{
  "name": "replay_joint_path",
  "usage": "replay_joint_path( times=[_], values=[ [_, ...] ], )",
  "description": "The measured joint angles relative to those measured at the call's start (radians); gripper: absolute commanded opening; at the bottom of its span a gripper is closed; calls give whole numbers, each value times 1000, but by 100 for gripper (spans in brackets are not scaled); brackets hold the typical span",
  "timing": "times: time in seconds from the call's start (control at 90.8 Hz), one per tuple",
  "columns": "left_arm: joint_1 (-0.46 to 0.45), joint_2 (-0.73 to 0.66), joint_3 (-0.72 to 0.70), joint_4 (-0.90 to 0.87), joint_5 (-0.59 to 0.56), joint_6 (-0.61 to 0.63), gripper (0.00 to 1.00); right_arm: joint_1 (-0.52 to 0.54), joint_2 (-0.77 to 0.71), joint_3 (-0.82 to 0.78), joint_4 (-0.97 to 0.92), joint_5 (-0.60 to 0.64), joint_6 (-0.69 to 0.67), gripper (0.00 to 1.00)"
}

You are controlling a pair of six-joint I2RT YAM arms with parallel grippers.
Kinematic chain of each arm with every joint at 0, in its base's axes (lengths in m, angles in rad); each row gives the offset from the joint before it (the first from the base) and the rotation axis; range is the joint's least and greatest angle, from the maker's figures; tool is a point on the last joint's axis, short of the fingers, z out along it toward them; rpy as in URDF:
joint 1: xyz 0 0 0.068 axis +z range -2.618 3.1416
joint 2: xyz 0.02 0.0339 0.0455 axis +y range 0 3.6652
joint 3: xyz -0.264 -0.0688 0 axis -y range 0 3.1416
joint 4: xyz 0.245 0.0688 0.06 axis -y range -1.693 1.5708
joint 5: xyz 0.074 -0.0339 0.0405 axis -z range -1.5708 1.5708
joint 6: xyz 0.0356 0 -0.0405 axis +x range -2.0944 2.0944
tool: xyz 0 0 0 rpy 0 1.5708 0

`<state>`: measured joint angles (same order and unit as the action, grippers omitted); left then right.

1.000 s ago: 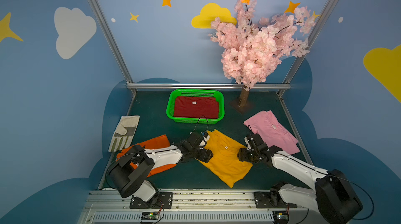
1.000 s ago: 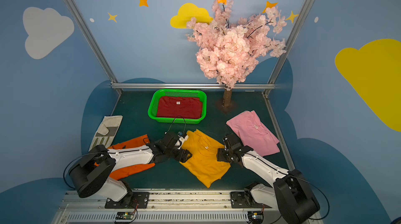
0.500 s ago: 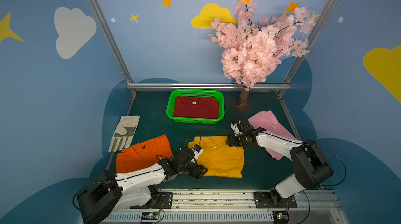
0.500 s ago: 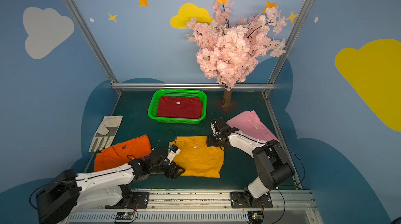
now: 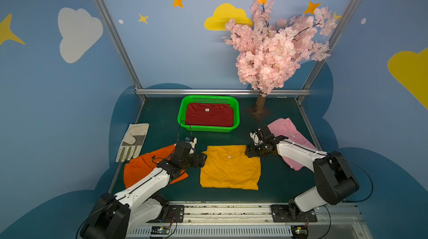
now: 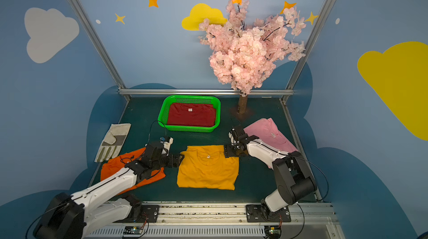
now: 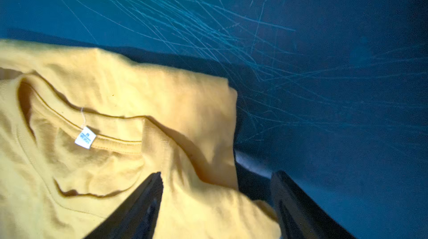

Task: Put the folded t-shirts into the basket
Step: Adjust the T-shirt at the center of the board, then pick up the T-shirt from the center of the board.

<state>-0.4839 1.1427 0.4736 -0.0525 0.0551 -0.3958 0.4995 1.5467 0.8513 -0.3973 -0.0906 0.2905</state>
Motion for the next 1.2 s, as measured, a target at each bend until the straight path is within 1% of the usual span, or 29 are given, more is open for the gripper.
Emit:
replay_joint_path(
  times=[0.121, 0.297, 0.374, 0.441, 0.518, 0.584, 0.738, 0.815, 0.859, 0.925, 0.991, 1.057, 1.145, 1.201],
  values=[
    [6, 117, 56, 9, 34, 28, 88, 3, 18, -4, 5, -8, -1, 73],
    [8, 265, 120, 29, 92, 58, 88, 8, 43, -14, 13, -26, -1, 67],
    [8, 323, 133, 51, 107, 64, 87, 12, 44, -18, 23, -25, -2, 62],
    [3, 347, 144, 68, 113, 76, 86, 16, 47, -19, 34, -25, -1, 57],
    [-14, 384, 169, 84, 105, 86, 84, 21, 53, -20, 47, -24, 0, 48],
    [-35, 413, 187, 103, 95, 93, 80, 23, 60, -21, 61, -25, 4, 42],
    [-62, 460, 199, 167, 84, 97, 65, 30, 70, -25, 100, -33, 19, 23],
    [-71, 467, 189, 197, 65, 87, 53, 36, 74, -29, 118, -42, 22, 15],
    [-72, 465, 175, 220, 54, 82, 48, 39, 74, -35, 133, -49, 26, 12],
    [-72, 461, 152, 255, 38, 71, 38, 42, 71, -46, 156, -54, 31, 7],
    [-73, 452, 128, 279, 33, 58, 28, 45, 62, -63, 185, -61, 38, 1],
    [-74, 438, 108, 288, 34, 47, 16, 47, 52, -83, 215, -68, 38, 0],
    [-73, 420, 89, 287, 47, 32, 5, 50, 26, -113, 248, -79, 42, 0],
    [-73, 405, 81, 285, 56, 28, 3, 51, 0, -130, 259, -84, 42, 0]
  ],
)
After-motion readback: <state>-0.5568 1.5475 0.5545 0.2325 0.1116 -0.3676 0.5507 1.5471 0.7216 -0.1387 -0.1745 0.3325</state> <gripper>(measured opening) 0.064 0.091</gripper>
